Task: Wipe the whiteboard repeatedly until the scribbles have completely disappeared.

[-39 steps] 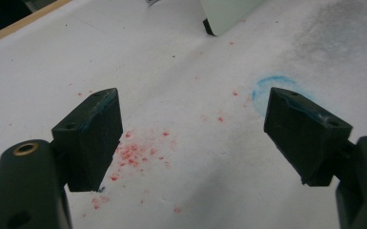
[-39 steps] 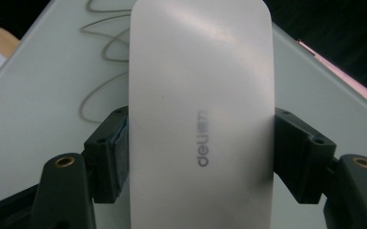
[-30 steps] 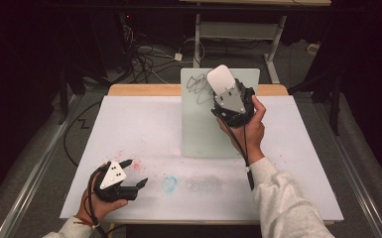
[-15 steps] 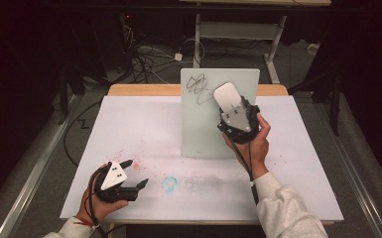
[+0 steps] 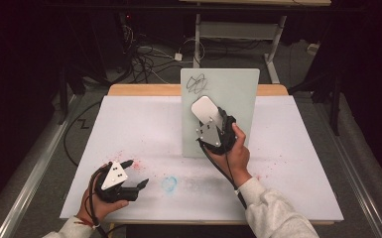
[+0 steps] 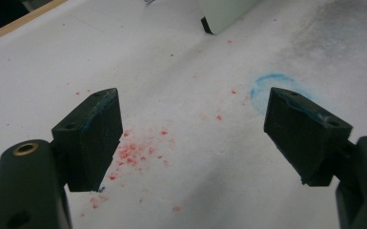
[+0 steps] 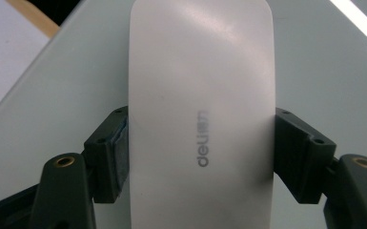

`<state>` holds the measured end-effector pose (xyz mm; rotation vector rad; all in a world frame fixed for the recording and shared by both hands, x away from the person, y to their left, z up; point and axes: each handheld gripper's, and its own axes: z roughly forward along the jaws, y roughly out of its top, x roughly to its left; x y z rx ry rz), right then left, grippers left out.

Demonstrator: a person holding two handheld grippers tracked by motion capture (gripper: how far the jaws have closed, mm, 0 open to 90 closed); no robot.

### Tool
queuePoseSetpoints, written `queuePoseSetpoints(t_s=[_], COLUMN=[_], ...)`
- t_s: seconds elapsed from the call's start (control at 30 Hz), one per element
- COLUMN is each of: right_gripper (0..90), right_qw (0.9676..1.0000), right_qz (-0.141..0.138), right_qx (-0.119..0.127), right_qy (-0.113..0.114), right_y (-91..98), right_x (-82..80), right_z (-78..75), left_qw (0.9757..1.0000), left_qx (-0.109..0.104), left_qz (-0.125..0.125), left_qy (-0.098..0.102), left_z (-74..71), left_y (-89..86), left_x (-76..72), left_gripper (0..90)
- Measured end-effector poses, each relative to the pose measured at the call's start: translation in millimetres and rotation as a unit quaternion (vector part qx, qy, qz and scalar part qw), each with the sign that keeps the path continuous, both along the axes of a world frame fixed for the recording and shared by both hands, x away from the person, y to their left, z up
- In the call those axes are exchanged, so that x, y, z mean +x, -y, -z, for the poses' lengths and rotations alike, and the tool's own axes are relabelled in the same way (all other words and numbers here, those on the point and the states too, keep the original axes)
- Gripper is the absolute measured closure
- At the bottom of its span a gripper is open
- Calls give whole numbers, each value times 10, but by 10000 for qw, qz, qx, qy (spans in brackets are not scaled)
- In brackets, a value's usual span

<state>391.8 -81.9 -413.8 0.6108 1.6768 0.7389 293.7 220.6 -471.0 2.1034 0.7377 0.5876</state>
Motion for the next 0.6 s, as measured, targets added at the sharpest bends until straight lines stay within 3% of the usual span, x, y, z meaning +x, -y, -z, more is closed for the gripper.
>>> queuePoseSetpoints(t_s=[0.17,0.2,0.23,0.27,0.37,0.4,0.53,0.57,0.6], right_gripper=[310,310,310,310,311,311,310,310,310], right_qw=[9999,9999,9999,9988,9973,9975,9991,9999,9997], right_qz=[-119,24,24,170,261,329,164,-57,-107], right_qx=[-38,119,119,465,680,623,400,-47,-191], right_qy=[-74,23,23,49,46,109,-10,-86,-87], right_y=[58,137,137,233,283,253,91,-77,-136], right_x=[31,81,81,126,149,141,83,12,-16], right_z=[-90,-211,-211,-328,-385,-366,-217,-38,33], left_qw=[10000,10000,10000,10000,10000,10000,10000,10000,10000], left_qx=[-22,-16,-18,-34,-44,-53,-43,-35,-34], left_qz=[-10,-10,-6,-5,-1,-1,14,18,23], left_qy=[13,15,21,20,11,11,16,21,28], left_z=[-7,-8,-9,-11,-8,-8,-9,-11,-11], left_y=[-6,-4,-4,-6,-10,-12,-9,-6,-5], left_x=[-3,-3,-4,-4,-1,1,-2,-3,-4], left_gripper=[199,199,199,199,199,199,199,199,199])
